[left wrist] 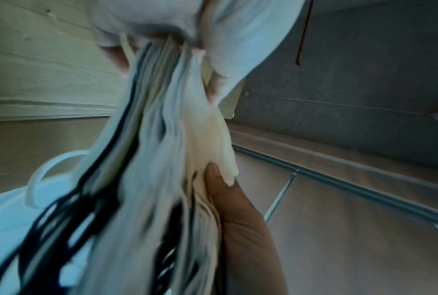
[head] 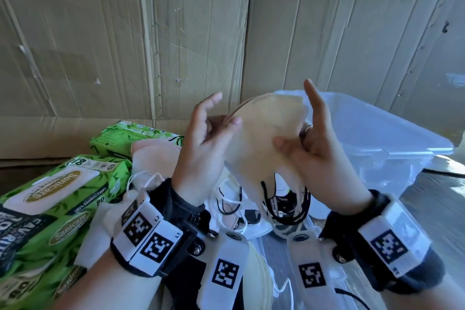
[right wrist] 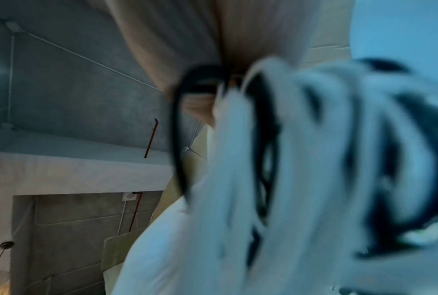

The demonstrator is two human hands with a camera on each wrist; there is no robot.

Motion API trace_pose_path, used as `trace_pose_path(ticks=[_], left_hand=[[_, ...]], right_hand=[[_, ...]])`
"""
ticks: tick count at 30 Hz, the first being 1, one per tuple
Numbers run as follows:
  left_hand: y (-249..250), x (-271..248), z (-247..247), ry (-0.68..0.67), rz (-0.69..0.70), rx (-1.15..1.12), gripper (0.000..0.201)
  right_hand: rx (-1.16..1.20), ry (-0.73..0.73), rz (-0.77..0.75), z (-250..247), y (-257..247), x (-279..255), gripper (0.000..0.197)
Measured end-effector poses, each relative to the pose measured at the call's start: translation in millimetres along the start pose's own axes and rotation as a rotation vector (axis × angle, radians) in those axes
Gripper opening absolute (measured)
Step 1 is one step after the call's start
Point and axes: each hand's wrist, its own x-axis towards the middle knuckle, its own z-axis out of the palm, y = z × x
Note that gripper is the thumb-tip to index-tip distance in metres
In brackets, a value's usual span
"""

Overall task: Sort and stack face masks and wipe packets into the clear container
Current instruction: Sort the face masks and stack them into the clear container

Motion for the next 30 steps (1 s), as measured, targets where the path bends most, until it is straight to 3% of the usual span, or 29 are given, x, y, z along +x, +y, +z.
trace_pose_path(ticks=[3, 6, 7, 10, 13, 15, 17, 20, 22, 24, 27, 30], left_hand=[[-3, 3, -3, 0.096, -0.100, -0.191, 0.045], [-4, 1, 3, 0.021, -0.160, -0.310, 0.088], [-4, -2, 7, 0.008, -0.164, -0.277, 0.092], [-4, -8, 13, 0.170, -0.236, -0.303, 0.061], [-2, -7, 9, 0.065, -0.029, -0.198, 0.064], [0, 1, -2, 0.090, 0.034, -0.085, 0.083], [3, 6, -12, -0.037, 0.188, 0.066, 0.094], [3, 9, -26, -0.330, 0.221, 0.096, 0.070], [4, 8, -29, -0.486, 0.116, 0.190, 0.051], [4, 7, -32, -0.599, 0.005, 0.284, 0.046], [1, 7, -33, -0.534, -0.067, 0.419, 0.044], [-3, 14, -39, -0.326, -0.096, 0.479, 0.036]], right_hand=[[-0.018, 0.143, -0.049, 3, -1, 0, 0.073], [-0.010, 0.148, -0.031, 15, 8, 3, 0.076], [-0.014, 0.127, -0.019, 20, 11, 4, 0.077], [-0.052, 0.055, 0.012, 23, 13, 7, 0.082], [-0.079, 0.017, 0.034, 11, 11, 8, 0.087], [-0.077, -0.002, 0.045, 6, -2, 6, 0.085], [-0.079, -0.047, 0.099, 3, -12, 7, 0.085], [-0.064, -0.102, 0.206, -4, -17, 9, 0.083], [-0.095, -0.131, 0.255, -8, -16, 8, 0.082], [-0.203, -0.138, 0.288, -8, -10, 7, 0.082], [-0.468, -0.107, 0.308, -5, 7, 2, 0.078], [-0.849, -0.132, 0.254, -4, 12, -10, 0.057]])
